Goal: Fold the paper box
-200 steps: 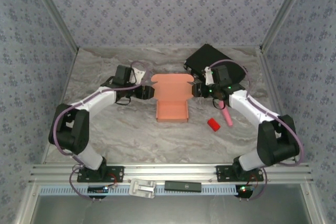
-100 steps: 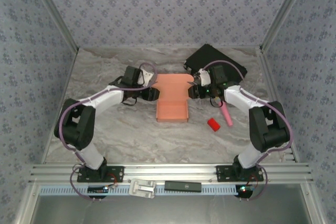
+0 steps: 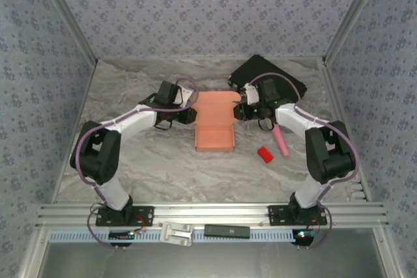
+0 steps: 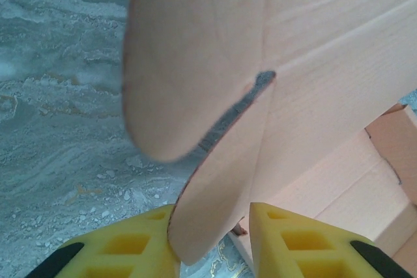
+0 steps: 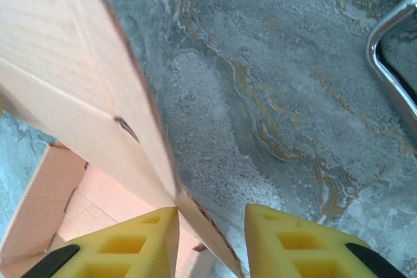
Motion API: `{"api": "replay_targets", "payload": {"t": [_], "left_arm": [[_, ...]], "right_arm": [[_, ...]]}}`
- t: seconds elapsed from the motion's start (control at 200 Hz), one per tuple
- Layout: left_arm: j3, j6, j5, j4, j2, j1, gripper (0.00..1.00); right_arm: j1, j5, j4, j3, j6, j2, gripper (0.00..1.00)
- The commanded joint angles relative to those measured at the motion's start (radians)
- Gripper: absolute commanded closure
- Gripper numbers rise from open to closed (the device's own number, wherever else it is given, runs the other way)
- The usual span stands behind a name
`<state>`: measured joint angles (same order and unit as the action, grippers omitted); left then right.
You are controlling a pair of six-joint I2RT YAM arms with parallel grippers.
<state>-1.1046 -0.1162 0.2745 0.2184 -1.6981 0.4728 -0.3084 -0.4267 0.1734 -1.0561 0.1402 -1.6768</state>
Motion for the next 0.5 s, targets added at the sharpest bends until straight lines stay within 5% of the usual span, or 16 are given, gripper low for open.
{"api": "replay_targets", "payload": {"t": [0.0, 0.225, 0.495], "left_arm": [[-0.03, -0.015, -0.051, 0.024, -0.001, 0.012, 0.76], [-0.019, -0.102, -0.154, 0.018, 0.018, 0.037, 1.0], [0.022, -0.21, -0.337, -0.024, 0.067, 0.121, 1.0]], "right_arm": [[-0.019, 0.028, -0.008, -0.026, -0.001, -0.008, 0.79], [-0.078, 0.158, 0.012, -0.02, 0.016, 0.013, 0.98], [-0.191, 0.405, -0.025, 0.033, 0.118, 0.074, 1.0]]}}
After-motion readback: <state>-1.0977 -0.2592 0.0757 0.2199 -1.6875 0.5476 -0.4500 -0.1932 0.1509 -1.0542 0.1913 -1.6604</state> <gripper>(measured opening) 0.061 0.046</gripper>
